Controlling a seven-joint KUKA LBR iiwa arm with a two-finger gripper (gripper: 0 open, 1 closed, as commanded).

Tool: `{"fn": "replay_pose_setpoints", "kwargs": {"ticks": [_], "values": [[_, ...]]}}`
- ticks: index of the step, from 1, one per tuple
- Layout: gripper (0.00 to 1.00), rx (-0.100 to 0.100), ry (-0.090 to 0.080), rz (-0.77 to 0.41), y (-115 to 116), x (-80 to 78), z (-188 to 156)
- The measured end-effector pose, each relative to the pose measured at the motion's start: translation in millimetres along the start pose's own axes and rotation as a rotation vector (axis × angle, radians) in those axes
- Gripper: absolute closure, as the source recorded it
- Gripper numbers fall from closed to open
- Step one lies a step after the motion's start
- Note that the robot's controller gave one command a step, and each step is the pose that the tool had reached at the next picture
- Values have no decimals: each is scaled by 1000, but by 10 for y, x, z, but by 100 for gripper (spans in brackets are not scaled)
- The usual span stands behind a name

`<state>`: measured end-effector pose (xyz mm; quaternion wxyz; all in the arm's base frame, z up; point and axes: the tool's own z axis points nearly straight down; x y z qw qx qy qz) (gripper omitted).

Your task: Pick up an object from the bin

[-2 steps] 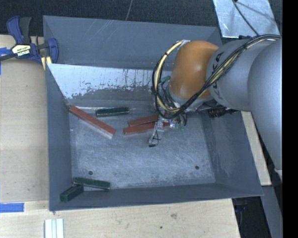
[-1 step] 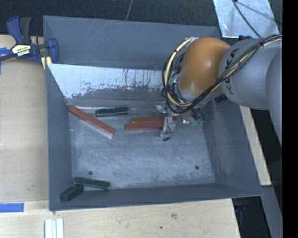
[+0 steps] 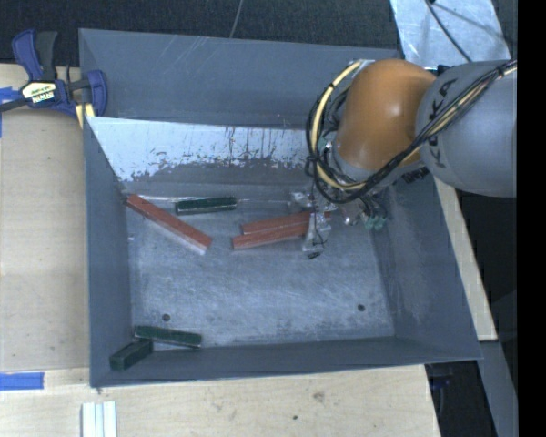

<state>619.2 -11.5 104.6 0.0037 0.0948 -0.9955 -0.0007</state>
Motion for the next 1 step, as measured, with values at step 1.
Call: {"fn": "replay_pose_setpoints", "kwargs": {"ticks": [1], "values": [[100, 3, -10, -99, -43, 161, -1189]]}}
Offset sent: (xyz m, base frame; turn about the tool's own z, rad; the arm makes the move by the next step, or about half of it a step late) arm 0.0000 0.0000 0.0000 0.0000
